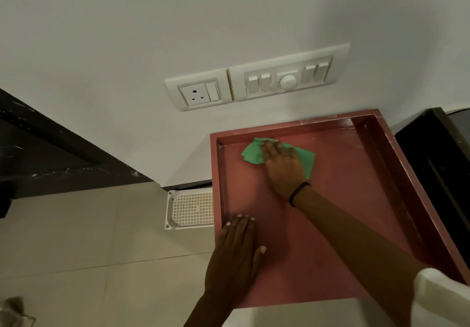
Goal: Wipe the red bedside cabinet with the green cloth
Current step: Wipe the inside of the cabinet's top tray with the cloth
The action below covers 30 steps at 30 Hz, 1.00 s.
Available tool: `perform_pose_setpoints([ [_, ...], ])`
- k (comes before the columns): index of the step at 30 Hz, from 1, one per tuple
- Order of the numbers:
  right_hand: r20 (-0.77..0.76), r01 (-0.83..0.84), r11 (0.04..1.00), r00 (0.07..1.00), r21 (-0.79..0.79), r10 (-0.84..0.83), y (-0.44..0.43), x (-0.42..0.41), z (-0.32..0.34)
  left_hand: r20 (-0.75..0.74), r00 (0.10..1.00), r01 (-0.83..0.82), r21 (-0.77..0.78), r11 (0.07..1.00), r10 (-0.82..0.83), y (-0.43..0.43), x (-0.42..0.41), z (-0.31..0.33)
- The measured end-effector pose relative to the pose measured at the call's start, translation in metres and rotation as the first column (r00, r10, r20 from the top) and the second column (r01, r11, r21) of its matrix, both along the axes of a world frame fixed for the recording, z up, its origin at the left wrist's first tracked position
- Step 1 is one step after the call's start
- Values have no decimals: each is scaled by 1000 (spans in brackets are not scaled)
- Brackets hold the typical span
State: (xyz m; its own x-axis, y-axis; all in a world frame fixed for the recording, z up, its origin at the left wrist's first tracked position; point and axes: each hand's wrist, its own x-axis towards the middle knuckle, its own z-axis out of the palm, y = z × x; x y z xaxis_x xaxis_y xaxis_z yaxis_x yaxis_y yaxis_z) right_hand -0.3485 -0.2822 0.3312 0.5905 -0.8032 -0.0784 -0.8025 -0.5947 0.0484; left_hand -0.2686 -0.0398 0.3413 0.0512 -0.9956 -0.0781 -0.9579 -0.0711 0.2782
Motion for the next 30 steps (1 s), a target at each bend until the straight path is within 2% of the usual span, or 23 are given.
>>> perform_pose_setpoints([
  [4,76,208,977,974,54,-212,-23,-57,0,-9,1000,-6,-29,1000,6,1,0,3],
  [7,269,337,920,884,201,-383,-20,-45,6,3,1000,-10,-31,999,10,-1,-1,2],
  [9,427,276,903,810,328,-403,-6,-13,15,42,999,9,-20,1000,-8,-2,-1,0],
  [11,570,101,907,747,410,-341,17,22,24,83,996,41,-1,999,-41,-2,-1,-3],
  [13,692,33,895,622,445,-367,37,49,37,113,992,58,20,998,-60,-2,-3,-4],
  [15,802,81,896,416,436,-428,42,69,52,124,991,46,29,998,-50,-3,-5,-3],
  [16,844,100,921,372,377,-386,42,77,58,114,993,32,29,999,-35,-6,-6,-2],
  [17,866,103,956,407,274,-292,39,85,61,103,995,17,25,1000,-19,-8,-7,-2],
  [19,790,-29,997,612,70,-38,33,97,60,91,996,-2,14,1000,1,-12,-8,-2],
  [21,574,-241,969,802,55,167,26,101,48,76,997,-2,8,1000,1,-15,-6,-1],
  [22,459,-303,950,857,79,236,21,99,41,71,997,9,6,1000,-9,-15,-5,-2],
  [24,328,-359,930,891,82,315,11,92,29,87,996,37,-11,999,-36,-14,-2,-5],
  [28,206,-385,922,901,-29,382,-2,78,20,86,996,30,-69,997,-24,-17,-4,-5],
  [30,176,-357,932,915,-69,363,-11,62,17,100,995,10,-57,998,-5,-21,-5,-5],
])
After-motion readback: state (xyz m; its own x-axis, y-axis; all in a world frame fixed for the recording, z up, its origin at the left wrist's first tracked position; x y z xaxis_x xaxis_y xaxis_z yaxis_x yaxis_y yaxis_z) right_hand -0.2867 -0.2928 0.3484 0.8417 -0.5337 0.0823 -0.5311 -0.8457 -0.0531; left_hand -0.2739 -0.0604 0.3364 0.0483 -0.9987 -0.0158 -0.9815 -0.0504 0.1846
